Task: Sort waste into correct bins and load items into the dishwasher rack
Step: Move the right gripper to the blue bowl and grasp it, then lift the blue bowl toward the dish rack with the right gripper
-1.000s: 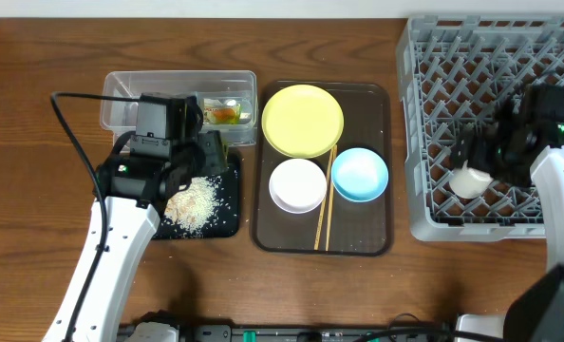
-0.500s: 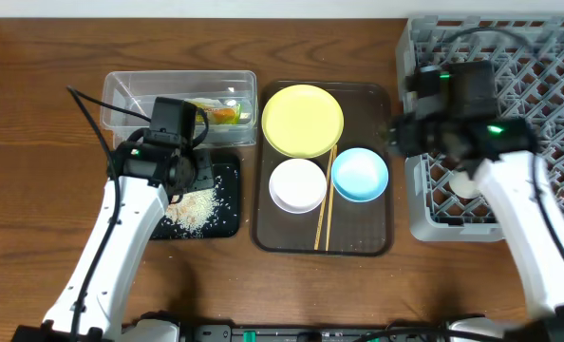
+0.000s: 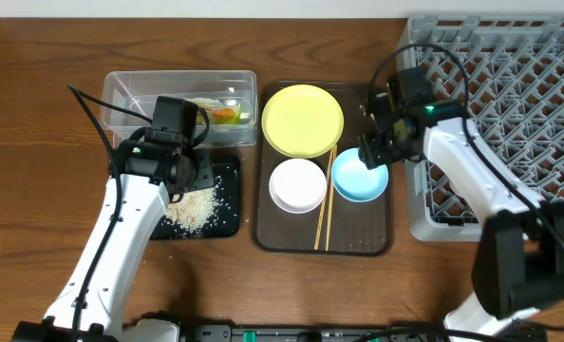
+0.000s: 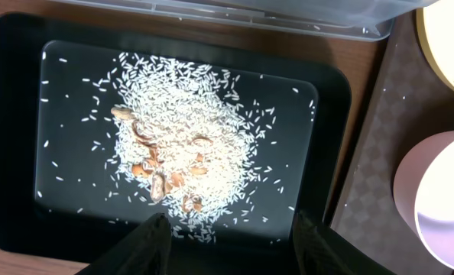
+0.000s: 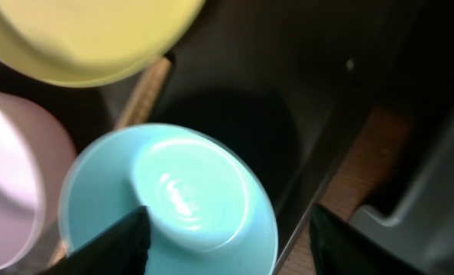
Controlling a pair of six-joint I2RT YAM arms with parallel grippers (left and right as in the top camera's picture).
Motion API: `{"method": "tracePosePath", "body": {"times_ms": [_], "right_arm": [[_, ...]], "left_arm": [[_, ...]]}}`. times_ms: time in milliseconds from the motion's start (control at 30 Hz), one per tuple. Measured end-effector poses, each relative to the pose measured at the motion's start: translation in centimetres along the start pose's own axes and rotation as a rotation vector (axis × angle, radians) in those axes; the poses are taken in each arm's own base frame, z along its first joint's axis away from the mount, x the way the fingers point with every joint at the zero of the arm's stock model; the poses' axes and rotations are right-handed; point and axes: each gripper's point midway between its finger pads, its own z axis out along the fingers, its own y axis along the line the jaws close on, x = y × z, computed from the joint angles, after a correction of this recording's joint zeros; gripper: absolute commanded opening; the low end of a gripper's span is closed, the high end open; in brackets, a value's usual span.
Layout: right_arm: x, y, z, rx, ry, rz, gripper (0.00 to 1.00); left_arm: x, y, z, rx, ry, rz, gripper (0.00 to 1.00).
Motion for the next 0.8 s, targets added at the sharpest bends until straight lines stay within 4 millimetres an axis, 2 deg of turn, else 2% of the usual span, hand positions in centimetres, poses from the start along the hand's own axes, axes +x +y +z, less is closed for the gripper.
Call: {"method": "tracePosePath", "body": {"times_ms": [167,233,333,400,467,600,800], "right_arm": [[1.5,-0.8,2.5,0.024,0.085,0.030,0.43],[1.8,-1.2,3.1,0.045,0.105,0.039,0.34],[2.0,-1.8,3.3,0.076,0.113,0.054,0.21],[2.0,-2.1,3.2,0.094,0.114,0.060,0.21],[2.0,-2.2,3.2,0.104,0.114,0.061,0.16],[2.1,-2.5,3.2,0.117,0.115,0.061,0.01],[1.7,-2.3,2.5,0.114,0.095,0.069,0.01]], "left_arm": [[-0.1,0.0,0.0,0.001,-0.003,0.000,0.56],[-0.1,0.0,0.0,0.001,-0.004,0.000,0.56],[-0.1,0.0,0.0,0.002,-0.005,0.000,0.56],[-0.1,0.0,0.0,0.002,-0.005,-0.001,0.56],[-0.2,-0.1,0.0,0.003,-0.007,-0.001,0.59],[-0.2,-0.1,0.0,0.003,-0.009,-0.001,0.59],[-0.2,-0.1,0.0,0.003,-0.009,-0.001,0.59]]}}
